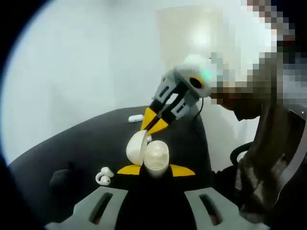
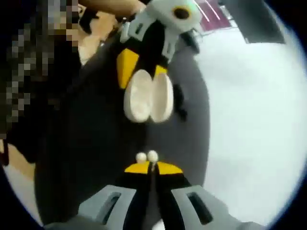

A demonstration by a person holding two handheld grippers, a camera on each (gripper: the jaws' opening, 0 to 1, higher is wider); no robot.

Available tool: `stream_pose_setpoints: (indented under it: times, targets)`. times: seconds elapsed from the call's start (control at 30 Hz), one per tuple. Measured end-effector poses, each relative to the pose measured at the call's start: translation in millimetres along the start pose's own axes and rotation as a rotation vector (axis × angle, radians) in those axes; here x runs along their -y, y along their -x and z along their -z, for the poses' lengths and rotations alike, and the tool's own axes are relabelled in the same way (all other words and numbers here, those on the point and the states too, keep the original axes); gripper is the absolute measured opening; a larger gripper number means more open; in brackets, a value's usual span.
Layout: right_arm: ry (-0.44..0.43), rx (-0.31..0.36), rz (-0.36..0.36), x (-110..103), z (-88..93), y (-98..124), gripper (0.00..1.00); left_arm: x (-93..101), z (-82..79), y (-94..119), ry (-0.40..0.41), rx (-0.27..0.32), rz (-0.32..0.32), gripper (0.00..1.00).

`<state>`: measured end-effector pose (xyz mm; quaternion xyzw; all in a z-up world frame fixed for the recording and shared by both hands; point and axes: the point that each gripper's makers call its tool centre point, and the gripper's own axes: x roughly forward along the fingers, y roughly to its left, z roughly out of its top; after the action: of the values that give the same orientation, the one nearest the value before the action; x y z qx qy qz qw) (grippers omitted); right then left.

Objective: Pick up three earphones and place each one into its charging case using tactile feedback, ensure that each earphone is properly inserted and securely positioned inside the case.

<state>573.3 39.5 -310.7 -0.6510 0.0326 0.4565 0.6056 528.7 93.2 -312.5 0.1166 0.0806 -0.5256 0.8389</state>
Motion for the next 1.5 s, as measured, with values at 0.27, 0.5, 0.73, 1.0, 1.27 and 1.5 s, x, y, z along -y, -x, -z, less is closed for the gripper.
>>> stream_pose_setpoints:
  times: [0.27,0.5,0.73,1.0,1.27,1.5]
  targets:
    - [-0.164,0.116,0.019,8.9,-9.2,1.7,0.10,-0.4,0.1,-0.1,-0.003,-0.001,0.000,0.17]
    - [-0.812,0.301,-0.058,25.4,12.4,8.4,0.10,-0.2,-0.1,-0.3,-0.007,-0.001,-0.001,0.17]
    - [-1.388,0.373,-0.258,12.6,29.9,-13.1,0.10,-0.1,-0.2,-0.6,-0.006,-0.001,0.001,0.17]
    - [-1.344,0.336,-0.304,2.0,13.5,-21.9,0.10,-0.3,-0.2,-0.7,-0.005,0.000,0.004,0.17]
    - [-1.092,0.330,-0.101,18.2,12.2,-7.6,0.06,-0.1,0.1,-0.3,0.004,0.000,0.005,0.17]
    - [-0.660,0.474,0.218,49.3,-25.7,52.1,0.05,-1.3,0.1,-1.1,0.028,-0.003,0.006,0.17]
